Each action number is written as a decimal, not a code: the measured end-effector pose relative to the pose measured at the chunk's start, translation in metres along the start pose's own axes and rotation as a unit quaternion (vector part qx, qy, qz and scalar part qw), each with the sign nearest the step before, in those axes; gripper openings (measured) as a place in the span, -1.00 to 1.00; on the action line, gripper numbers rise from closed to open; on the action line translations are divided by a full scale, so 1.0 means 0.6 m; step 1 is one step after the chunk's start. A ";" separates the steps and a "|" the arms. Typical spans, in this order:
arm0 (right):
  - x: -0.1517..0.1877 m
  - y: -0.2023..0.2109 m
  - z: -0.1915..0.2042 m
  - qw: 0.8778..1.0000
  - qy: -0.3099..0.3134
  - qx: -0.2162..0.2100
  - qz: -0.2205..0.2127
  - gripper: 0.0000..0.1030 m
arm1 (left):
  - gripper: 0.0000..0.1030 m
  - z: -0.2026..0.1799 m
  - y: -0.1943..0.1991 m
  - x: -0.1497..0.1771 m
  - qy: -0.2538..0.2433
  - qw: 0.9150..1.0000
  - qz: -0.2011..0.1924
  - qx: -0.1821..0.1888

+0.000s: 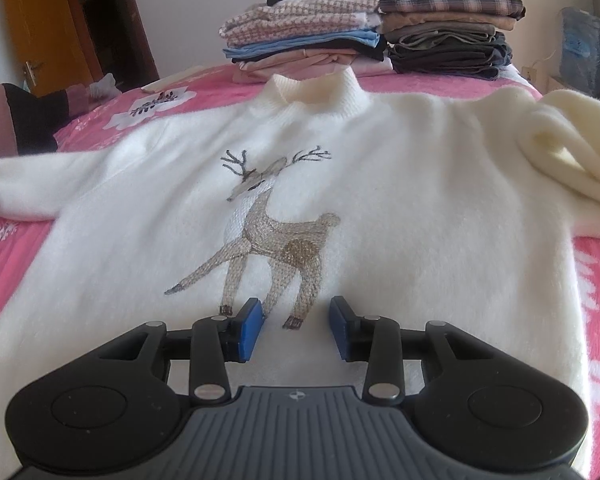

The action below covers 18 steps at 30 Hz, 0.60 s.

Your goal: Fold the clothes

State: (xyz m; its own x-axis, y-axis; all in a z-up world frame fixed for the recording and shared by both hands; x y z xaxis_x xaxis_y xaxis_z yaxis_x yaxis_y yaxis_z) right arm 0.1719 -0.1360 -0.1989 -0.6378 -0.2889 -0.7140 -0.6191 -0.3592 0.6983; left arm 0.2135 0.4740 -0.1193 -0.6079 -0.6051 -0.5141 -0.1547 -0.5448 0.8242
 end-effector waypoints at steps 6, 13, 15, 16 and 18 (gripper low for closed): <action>0.001 -0.001 0.000 1.000 0.000 0.000 -0.003 -0.19 | -0.45 0.073 -0.002 -0.029 0.087 0.995 -0.007 -0.038; 0.001 -0.002 0.002 1.000 0.001 0.000 -0.004 -0.16 | -0.43 0.084 0.049 -0.025 0.131 0.987 -0.079 -0.045; 0.000 -0.002 0.002 1.000 0.001 0.000 -0.003 -0.16 | -0.39 0.046 0.089 -0.017 0.105 0.987 -0.120 -0.016; 0.000 -0.002 0.002 1.000 0.001 0.000 -0.002 -0.16 | -0.37 0.018 0.113 -0.008 0.081 0.986 -0.142 0.005; -0.001 -0.002 0.002 1.000 0.002 0.001 -0.001 -0.16 | -0.33 -0.055 0.155 0.024 0.026 0.982 -0.176 0.059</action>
State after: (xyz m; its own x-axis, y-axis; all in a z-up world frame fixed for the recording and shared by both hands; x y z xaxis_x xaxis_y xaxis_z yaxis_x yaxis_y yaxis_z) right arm 0.1723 -0.1342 -0.1995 -0.6355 -0.2911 -0.7151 -0.6210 -0.3576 0.6975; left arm 0.2163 0.3956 -0.0580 -0.4607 -0.4226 -0.7805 -0.4383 -0.6563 0.6141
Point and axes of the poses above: each gripper's, at about its wrist camera, not at the fingertips, and y roughly against the way its jaws point, z to its left, x to its underside, the point moved 10 cm from there along -y, roughly the way its jaws point, and after that the axes turned 11 degrees about y, right-handed, at the moved point
